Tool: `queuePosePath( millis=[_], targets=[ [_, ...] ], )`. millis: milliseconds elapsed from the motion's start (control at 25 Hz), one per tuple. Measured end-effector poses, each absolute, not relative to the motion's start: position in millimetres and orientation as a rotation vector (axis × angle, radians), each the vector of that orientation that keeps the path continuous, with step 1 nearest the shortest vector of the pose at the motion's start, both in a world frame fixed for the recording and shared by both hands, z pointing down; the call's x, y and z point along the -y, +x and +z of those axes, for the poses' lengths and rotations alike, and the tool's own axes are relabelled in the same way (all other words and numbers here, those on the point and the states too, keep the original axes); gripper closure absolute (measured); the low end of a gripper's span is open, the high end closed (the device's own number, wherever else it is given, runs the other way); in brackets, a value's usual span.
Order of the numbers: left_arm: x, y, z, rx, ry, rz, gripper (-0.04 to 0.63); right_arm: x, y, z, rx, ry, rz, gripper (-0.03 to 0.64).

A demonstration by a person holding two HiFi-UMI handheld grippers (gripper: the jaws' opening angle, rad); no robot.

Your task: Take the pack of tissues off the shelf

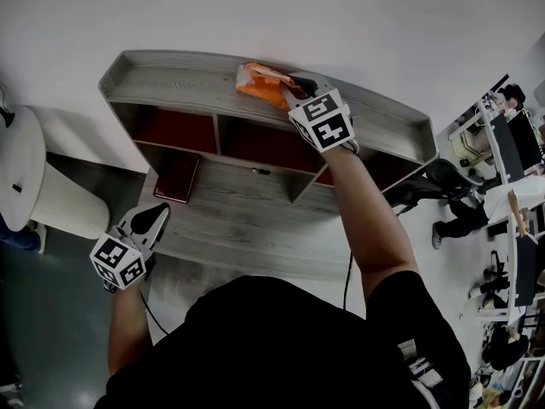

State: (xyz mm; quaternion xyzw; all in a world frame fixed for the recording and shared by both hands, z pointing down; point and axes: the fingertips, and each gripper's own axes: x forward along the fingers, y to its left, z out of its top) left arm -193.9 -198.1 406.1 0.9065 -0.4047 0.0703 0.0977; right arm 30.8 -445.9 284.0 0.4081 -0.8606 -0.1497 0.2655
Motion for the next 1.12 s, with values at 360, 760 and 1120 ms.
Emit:
queuePosePath(
  millis=[360,760,1120],
  targets=[
    [197,-199,407,1.183,2.686,0.21,0.577,445,34,287,2.305,1.126,-0.353,0.595],
    [193,-211,404,1.178,2.696,0.219,0.577,442,33,282,2.289,1.165,-0.356,0.601],
    [188,-217,403,1.16,2.71,0.22,0.577,437,33,277,2.269,1.197,-0.351,0.601]
  ],
)
